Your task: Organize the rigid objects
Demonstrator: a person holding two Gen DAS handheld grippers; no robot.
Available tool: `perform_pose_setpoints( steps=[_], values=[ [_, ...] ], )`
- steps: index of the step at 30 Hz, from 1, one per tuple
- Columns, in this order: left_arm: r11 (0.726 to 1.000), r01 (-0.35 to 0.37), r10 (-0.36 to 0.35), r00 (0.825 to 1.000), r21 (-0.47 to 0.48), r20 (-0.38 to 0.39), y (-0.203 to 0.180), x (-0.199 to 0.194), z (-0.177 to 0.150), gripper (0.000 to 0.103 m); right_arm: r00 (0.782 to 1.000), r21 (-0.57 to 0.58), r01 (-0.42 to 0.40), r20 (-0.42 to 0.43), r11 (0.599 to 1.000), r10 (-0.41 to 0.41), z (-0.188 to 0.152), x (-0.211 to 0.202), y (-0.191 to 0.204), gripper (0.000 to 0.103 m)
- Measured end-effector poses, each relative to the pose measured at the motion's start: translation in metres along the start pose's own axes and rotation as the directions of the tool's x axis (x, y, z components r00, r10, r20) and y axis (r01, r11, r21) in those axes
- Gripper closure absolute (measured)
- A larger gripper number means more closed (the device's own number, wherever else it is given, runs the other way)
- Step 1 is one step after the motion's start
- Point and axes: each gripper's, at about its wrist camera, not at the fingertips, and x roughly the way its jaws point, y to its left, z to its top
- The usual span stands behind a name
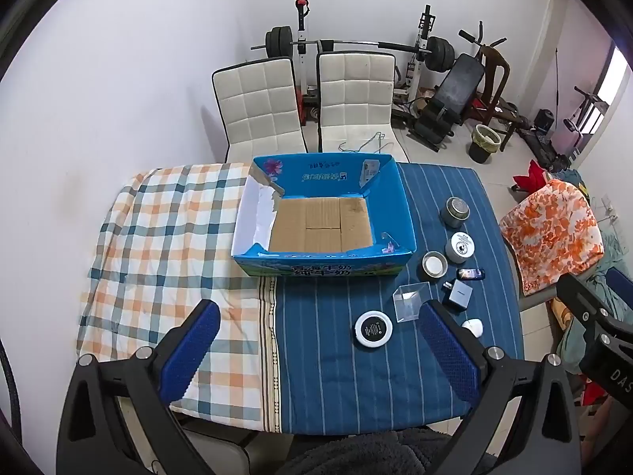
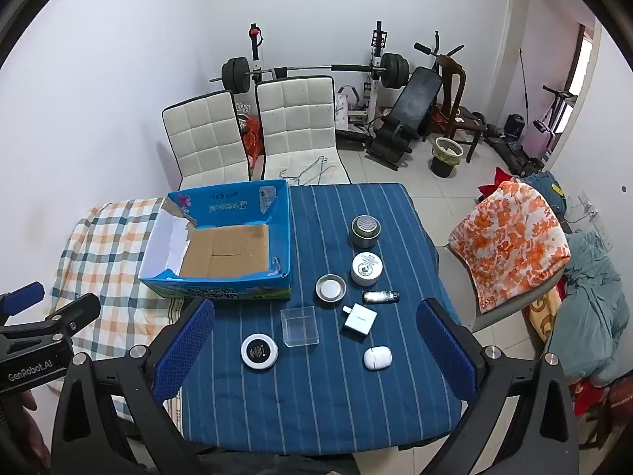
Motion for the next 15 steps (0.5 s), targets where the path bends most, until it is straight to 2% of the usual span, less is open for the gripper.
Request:
perform_pose_setpoints(
  steps=[15],
  values=[
    [1.000, 0.006, -0.006, 1.000, -0.008, 0.003, 0.0014, -0.0020, 0.0018, 0.000, 1.000, -0.016, 0.012, 0.009, 1.000, -0.012, 0.0030, 0.0074, 0.0072, 0.000]
  ],
)
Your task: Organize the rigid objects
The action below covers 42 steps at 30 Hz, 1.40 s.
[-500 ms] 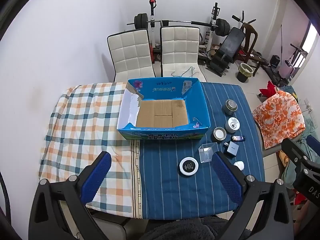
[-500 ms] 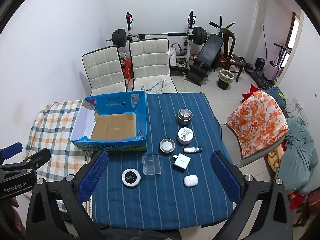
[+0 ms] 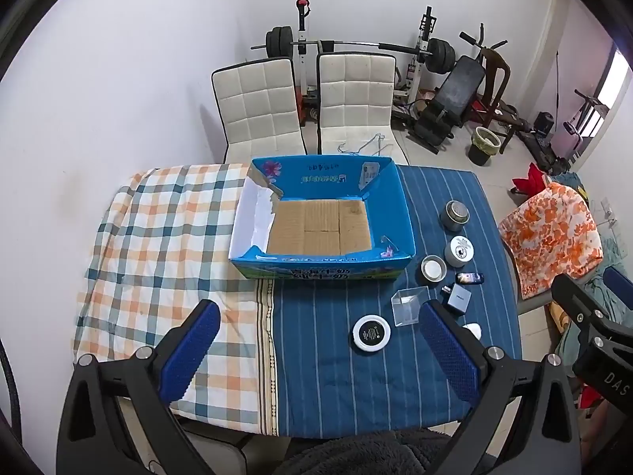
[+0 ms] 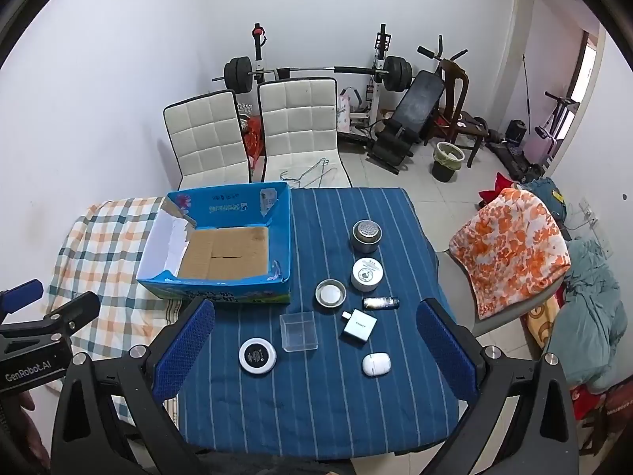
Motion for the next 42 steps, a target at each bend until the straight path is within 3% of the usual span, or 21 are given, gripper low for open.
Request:
perform_pose_setpoints(
  steps=[42],
  values=[
    [1.000, 0.001, -0.001, 1.000, 0.000, -0.019, -0.006, 0.015, 0.005, 0.000, 1.000, -0.022, 0.020, -0.008, 1.000, -0.020, 0.024, 0.027, -0.003, 0.000]
  ],
)
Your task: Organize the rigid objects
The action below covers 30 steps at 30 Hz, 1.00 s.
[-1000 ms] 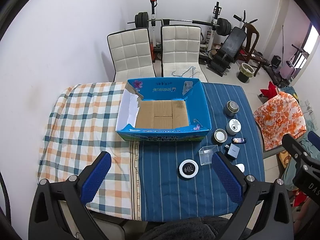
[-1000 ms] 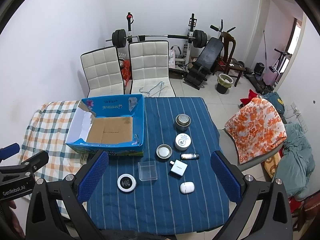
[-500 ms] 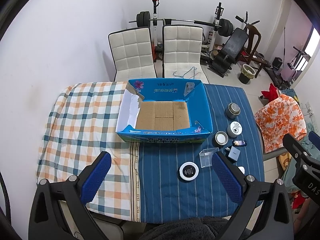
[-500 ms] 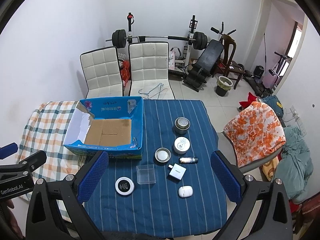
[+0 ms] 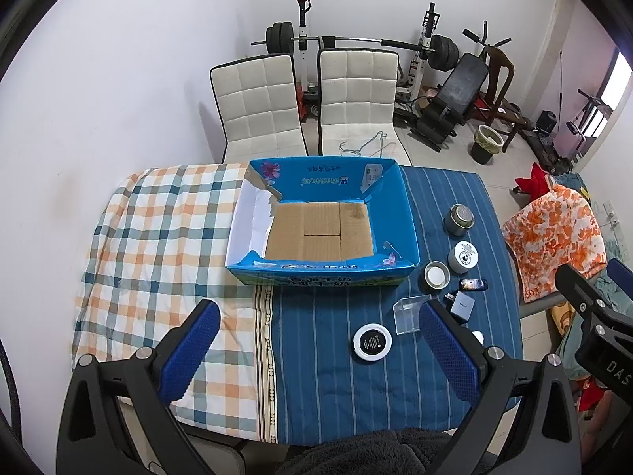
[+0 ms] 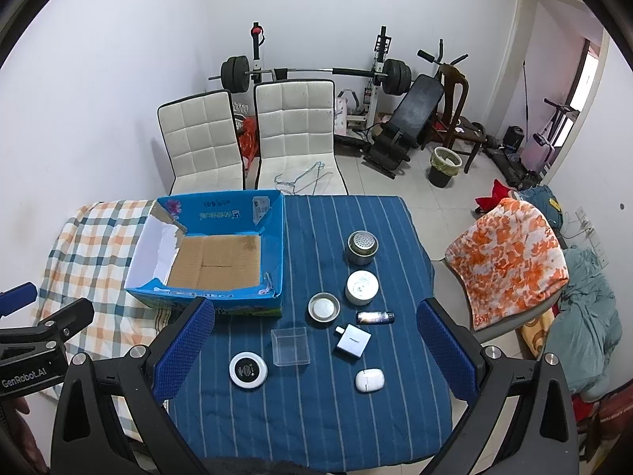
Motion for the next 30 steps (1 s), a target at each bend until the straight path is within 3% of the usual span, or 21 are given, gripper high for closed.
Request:
perform_pose_setpoints(
  steps=[30],
  values=[
    [1.000, 0.001, -0.001, 1.000, -0.003, -0.003, 0.000, 0.006, 0.009, 0.000, 1.000, 0.036, -0.027, -0.002, 0.999, 0.027, 0.004, 0.008, -0.008, 0.000]
  ],
)
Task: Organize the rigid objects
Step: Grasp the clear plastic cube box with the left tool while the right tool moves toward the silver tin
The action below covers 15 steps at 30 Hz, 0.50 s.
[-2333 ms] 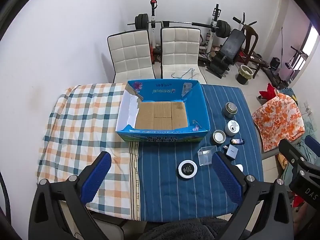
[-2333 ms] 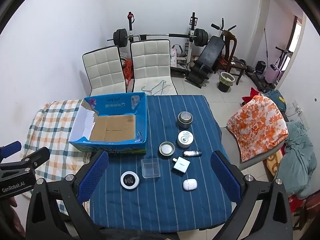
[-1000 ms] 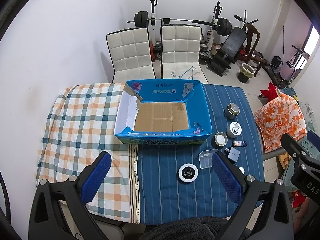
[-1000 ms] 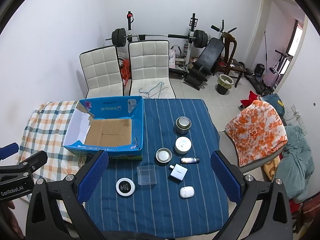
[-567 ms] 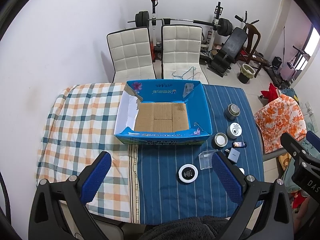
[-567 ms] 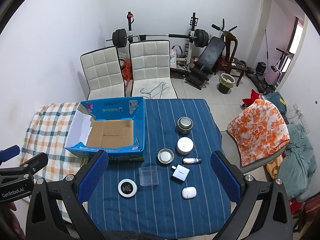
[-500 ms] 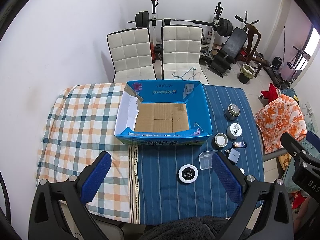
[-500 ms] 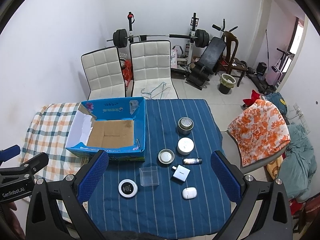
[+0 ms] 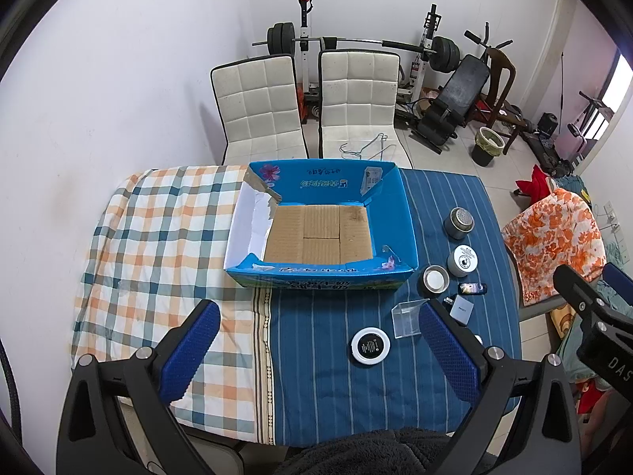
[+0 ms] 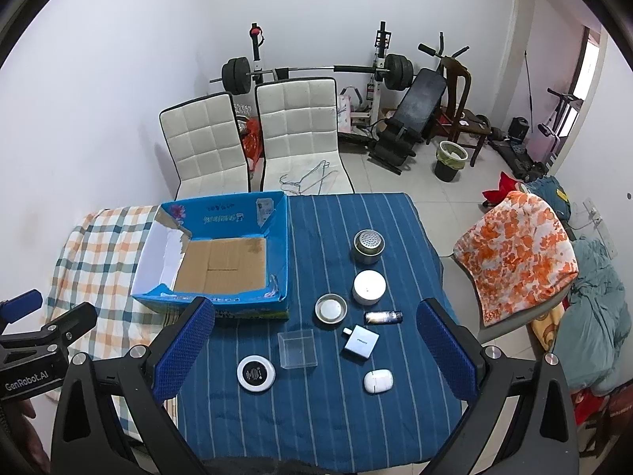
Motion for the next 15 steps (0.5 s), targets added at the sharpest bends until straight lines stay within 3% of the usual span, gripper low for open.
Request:
perform_pose_setpoints(
  steps=[5, 8, 13, 15],
  values=[
    [1.000, 0.010, -0.010, 1.000, 0.003, -0.001, -0.002, 0.007, 0.009, 0.000, 0.999, 0.035, -0.024, -0.043, 0.999, 0.026, 0.004, 0.016, -0.011, 0.000],
    [0.999, 0.039, -0.039, 0.999, -0.017, -0.029, -0.002, 0.029, 0.014, 0.000, 0.987, 0.091, -0.081, -0.131, 0.993, 0.093, 0.002, 0.051, -0.025, 0.000],
    [0.998, 0.057, -0.059, 0.992, -0.022, -0.107, -0.013, 0.097, 0.012, 0.000, 0.949, 0.181, -0.059, -0.294, 0.982, 0.111, -0.023, 0.135, -0.057, 0.000],
    [0.998, 0.059, -0.060, 0.985, -0.011, -0.165, -0.020, 0.132, 0.003, 0.000, 0.924, 0.193, -0.051, -0.363, 0.980, 0.120, -0.038, 0.171, -0.061, 0.000]
  ],
)
